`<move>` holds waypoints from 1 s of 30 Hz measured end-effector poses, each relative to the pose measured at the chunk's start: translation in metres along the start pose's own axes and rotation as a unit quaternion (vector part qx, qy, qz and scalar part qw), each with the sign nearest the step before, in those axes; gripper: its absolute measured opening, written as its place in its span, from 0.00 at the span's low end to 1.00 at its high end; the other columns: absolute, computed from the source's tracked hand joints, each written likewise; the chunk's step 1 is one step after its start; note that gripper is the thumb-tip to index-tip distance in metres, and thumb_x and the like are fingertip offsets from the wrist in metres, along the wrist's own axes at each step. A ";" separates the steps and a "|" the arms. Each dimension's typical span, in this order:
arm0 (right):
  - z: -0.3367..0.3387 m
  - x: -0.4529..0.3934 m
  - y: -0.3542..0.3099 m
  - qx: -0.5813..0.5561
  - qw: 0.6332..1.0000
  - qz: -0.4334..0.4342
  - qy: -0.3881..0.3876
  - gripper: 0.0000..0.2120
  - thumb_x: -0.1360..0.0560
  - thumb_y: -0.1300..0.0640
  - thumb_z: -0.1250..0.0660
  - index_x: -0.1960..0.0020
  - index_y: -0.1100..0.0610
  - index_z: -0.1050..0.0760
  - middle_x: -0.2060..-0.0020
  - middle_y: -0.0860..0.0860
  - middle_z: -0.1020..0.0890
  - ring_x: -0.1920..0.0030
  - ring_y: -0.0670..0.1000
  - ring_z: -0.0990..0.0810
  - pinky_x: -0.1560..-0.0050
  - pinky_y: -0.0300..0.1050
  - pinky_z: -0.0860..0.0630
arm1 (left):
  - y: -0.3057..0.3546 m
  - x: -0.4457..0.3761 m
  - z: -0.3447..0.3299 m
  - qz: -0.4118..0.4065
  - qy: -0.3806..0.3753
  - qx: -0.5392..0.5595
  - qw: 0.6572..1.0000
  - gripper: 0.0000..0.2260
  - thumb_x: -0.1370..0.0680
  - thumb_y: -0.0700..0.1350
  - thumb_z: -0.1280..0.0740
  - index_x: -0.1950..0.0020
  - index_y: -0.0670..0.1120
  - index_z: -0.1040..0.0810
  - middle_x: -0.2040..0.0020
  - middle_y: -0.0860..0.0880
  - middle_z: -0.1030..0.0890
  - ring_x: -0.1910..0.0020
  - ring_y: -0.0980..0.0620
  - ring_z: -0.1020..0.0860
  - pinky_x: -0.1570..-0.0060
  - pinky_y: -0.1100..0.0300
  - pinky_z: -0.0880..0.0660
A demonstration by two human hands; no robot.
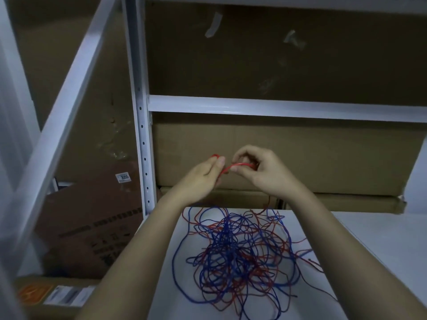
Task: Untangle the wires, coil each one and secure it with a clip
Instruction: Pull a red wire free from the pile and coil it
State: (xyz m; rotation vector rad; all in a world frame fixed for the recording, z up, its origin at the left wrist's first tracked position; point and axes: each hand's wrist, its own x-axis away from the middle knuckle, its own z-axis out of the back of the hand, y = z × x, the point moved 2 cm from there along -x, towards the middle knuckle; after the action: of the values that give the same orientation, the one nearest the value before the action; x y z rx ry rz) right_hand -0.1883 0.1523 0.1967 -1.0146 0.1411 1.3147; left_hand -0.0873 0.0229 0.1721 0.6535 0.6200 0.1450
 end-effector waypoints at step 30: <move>-0.056 0.035 0.048 -0.080 0.988 -0.124 -0.051 0.11 0.18 0.51 0.44 0.39 0.51 0.28 0.48 0.42 0.23 0.47 0.39 0.26 0.51 0.33 0.32 | -0.038 0.001 -0.020 0.146 0.048 0.086 0.984 0.12 0.17 0.49 0.46 0.38 0.44 0.31 0.48 0.48 0.25 0.47 0.49 0.26 0.49 0.55 0.31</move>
State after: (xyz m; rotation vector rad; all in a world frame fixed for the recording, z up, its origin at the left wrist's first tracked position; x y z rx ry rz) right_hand -0.1933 0.1358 0.1168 -1.0601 -0.1664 1.1588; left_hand -0.1002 0.0036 0.1359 0.9081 0.6310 0.4005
